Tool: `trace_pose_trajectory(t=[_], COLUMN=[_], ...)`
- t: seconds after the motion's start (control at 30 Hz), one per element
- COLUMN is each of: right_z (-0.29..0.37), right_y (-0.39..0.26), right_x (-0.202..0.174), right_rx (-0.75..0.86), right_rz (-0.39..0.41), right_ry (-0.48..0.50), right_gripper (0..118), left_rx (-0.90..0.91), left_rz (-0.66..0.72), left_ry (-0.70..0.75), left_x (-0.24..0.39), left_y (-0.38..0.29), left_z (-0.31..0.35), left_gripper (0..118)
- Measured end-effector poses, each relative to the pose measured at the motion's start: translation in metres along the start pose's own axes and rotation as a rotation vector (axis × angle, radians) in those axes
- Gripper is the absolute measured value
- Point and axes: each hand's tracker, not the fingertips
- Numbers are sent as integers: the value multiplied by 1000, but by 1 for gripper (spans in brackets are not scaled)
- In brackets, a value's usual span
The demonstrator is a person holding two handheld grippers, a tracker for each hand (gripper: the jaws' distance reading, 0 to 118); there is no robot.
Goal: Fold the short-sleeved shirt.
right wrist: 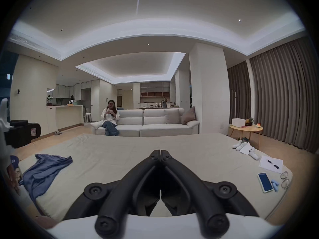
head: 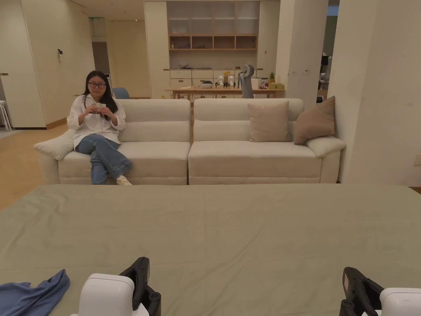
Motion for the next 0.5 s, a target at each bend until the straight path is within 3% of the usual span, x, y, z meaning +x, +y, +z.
trace_pose_trajectory(t=[0.2,0.33,0.4,0.5], right_z=[2,-2,-7,-15], right_y=[3,4,5,5], right_x=[8,-8,-31,-78], right_rx=[0,-11,-42,-62], right_rz=[-18,-37,-56,-23], right_ry=[25,51,134,264], right_gripper=[0,0,0,0], left_rx=[-6,-24,-36,-65], left_rz=[54,74,89,87], left_ry=[19,66,144,309], left_x=[-5,-34,-58,-114], left_y=[3,4,4,0], left_z=[-3,4,17,50], left_gripper=[0,0,0,0])
